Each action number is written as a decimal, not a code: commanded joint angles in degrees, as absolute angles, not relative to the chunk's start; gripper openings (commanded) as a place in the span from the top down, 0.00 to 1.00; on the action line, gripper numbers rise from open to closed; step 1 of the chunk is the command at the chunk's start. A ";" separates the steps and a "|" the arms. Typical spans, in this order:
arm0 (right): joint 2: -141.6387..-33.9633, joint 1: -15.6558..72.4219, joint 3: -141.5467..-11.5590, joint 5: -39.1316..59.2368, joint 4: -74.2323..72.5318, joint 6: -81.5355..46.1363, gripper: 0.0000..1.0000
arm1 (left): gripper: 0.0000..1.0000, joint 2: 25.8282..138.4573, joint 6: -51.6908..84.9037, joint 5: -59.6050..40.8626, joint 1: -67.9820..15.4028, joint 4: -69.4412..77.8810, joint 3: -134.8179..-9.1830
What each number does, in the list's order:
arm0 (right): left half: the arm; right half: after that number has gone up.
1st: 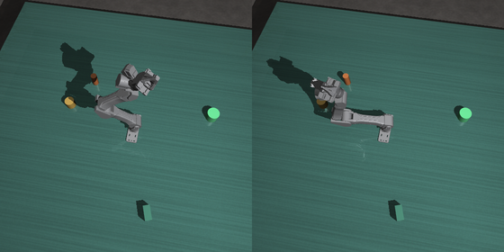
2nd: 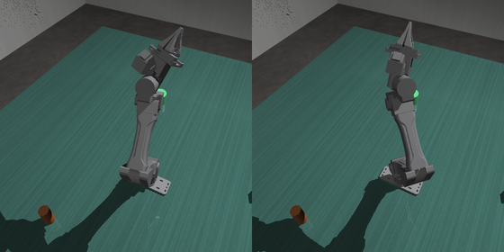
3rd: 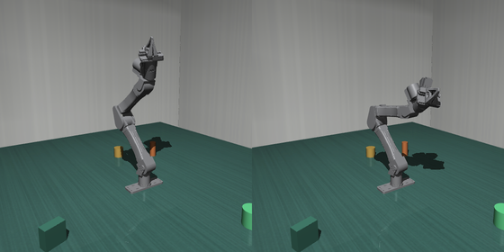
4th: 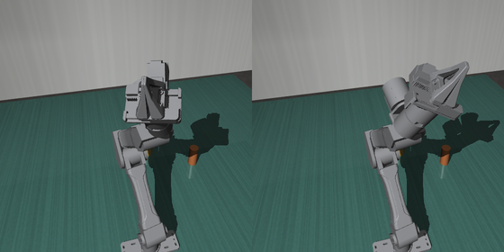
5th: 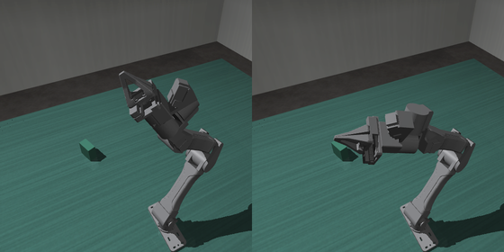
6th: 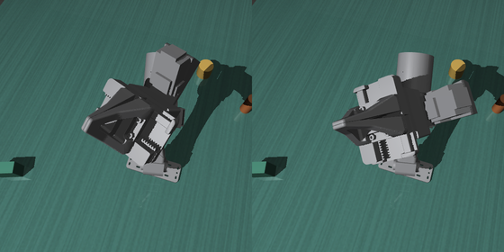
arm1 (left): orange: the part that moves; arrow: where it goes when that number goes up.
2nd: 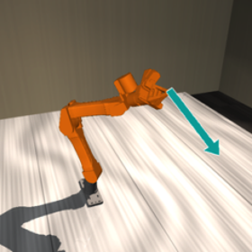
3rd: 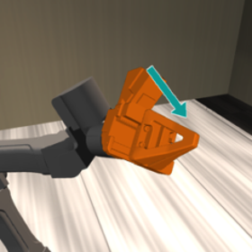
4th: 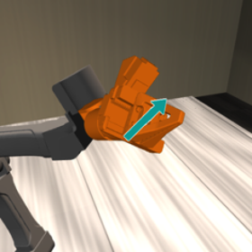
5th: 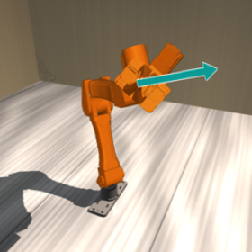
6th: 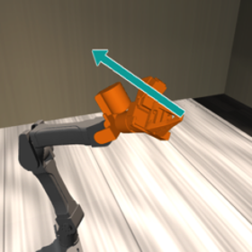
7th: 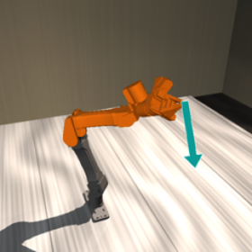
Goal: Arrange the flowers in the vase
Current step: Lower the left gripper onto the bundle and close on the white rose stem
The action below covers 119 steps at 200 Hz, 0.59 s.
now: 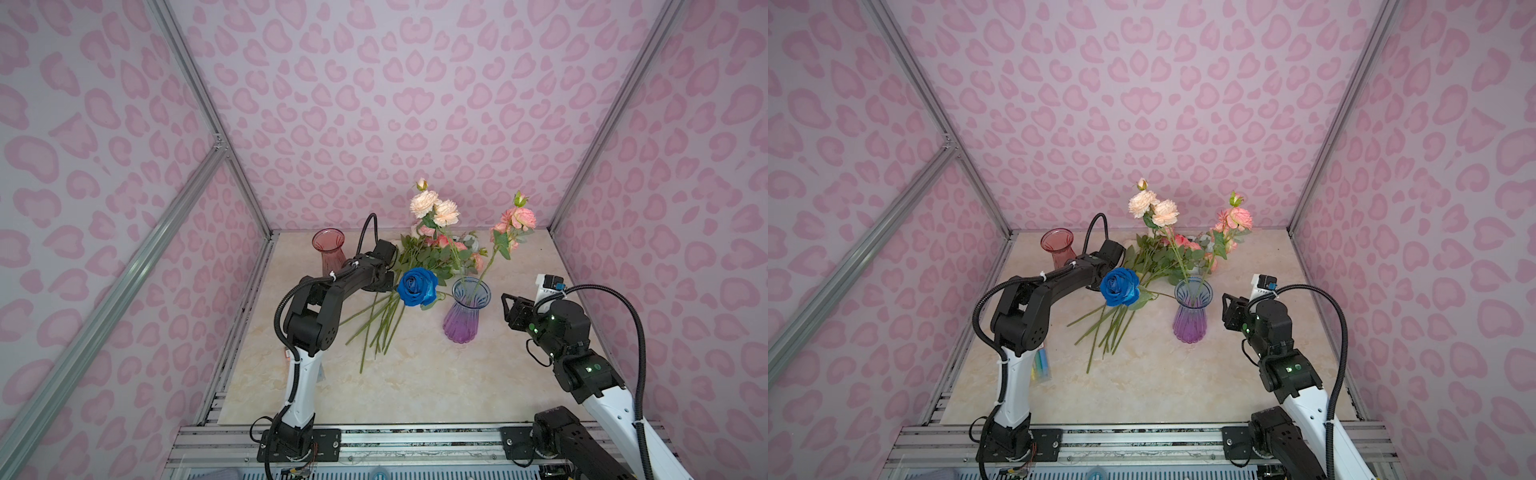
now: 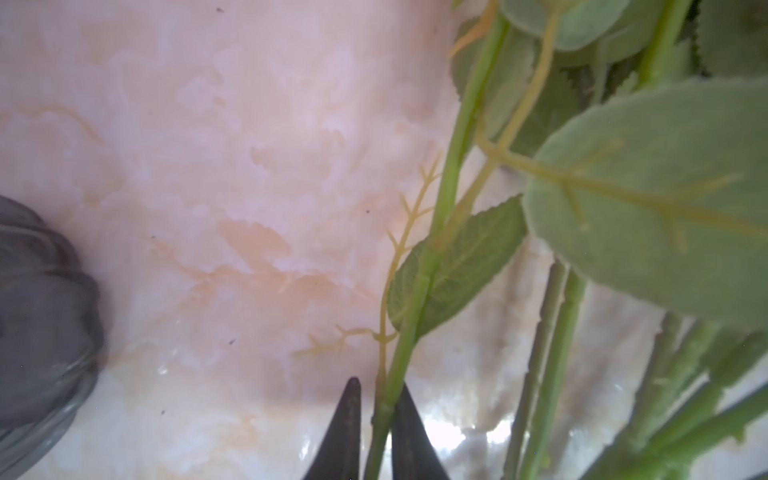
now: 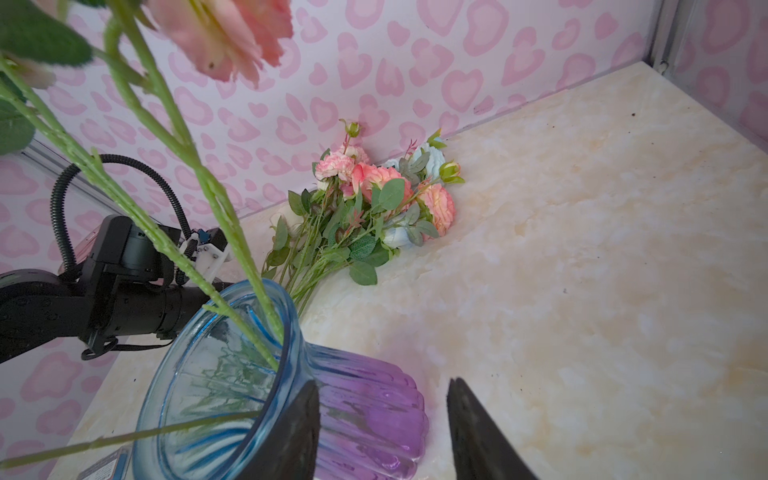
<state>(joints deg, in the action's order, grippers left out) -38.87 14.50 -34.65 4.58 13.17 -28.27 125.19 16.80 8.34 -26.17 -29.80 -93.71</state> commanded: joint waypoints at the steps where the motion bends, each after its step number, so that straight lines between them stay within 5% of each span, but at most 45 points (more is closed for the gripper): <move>1: -38.60 14.37 -34.98 4.99 12.13 -28.11 0.49 | 0.89 122.70 15.70 6.95 -26.11 -29.50 -93.42; 119: -37.33 14.37 -35.83 7.70 11.87 -29.52 0.50 | 0.96 98.33 19.00 5.86 -27.07 -28.79 -87.79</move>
